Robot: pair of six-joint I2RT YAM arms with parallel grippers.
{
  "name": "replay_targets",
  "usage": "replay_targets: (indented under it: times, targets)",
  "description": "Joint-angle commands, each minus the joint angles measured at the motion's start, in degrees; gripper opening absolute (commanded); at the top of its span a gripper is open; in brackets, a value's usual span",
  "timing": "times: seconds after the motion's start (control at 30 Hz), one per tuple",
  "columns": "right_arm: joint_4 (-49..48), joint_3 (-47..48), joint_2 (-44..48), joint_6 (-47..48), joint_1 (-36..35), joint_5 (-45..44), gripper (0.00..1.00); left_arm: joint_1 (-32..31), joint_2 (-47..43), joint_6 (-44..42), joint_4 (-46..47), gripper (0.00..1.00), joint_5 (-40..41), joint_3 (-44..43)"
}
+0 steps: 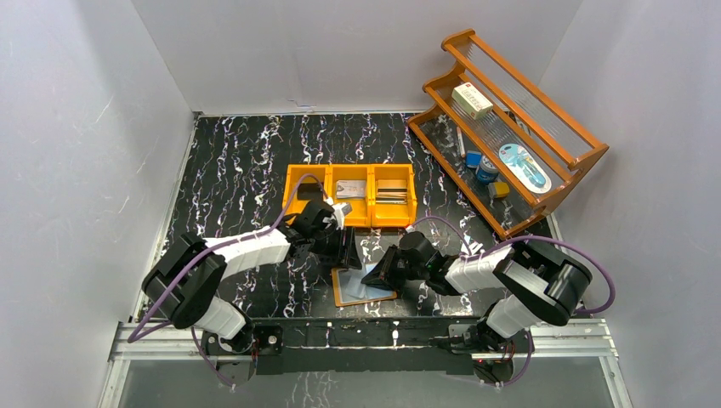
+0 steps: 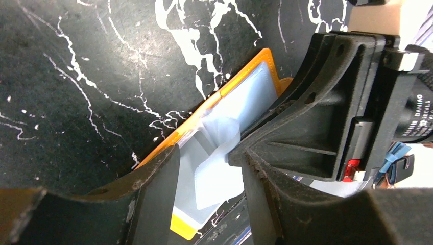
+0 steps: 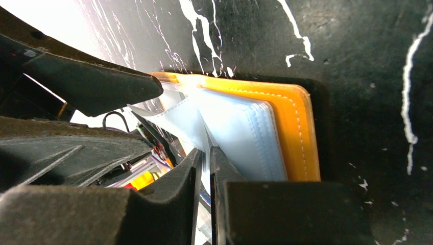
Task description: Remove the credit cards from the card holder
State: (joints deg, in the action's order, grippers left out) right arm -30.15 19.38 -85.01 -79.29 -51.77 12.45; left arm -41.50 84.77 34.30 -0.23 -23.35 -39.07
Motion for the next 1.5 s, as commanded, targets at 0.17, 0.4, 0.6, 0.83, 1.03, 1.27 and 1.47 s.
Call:
replay_targets:
  times: [0.17,0.4,0.6,0.83,1.03,1.27,1.47]
  targets:
    - [3.4,2.1,-0.9,1.7,0.3,-0.5,0.2,-0.4,2.0,-1.5,2.8,0.42,-5.5,-1.7]
    - [3.5,1.9,0.2,2.0,0.3,-0.7,0.24,-0.8,2.1,-0.9,3.9,0.21,-8.5,-1.3]
    - [7.4,3.6,4.4,4.6,0.3,-1.5,0.37,-0.8,2.0,0.0,3.3,0.03,-10.2,-1.6]
    - [21.8,6.3,14.5,7.3,0.3,-7.6,0.55,-0.8,1.9,1.5,3.3,0.05,-11.9,-1.7]
    - [34.5,8.7,22.0,8.2,0.3,-17.2,0.58,-1.2,3.4,4.3,4.5,0.23,-15.6,-2.7]
    - [43.9,10.6,29.0,8.2,0.3,-25.7,0.6,-3.4,5.4,9.1,7.9,0.34,-17.8,-3.7]
    - [45.0,8.9,32.2,6.3,0.3,-27.1,0.6,-5.0,6.4,12.9,11.6,0.42,-15.8,-3.0]
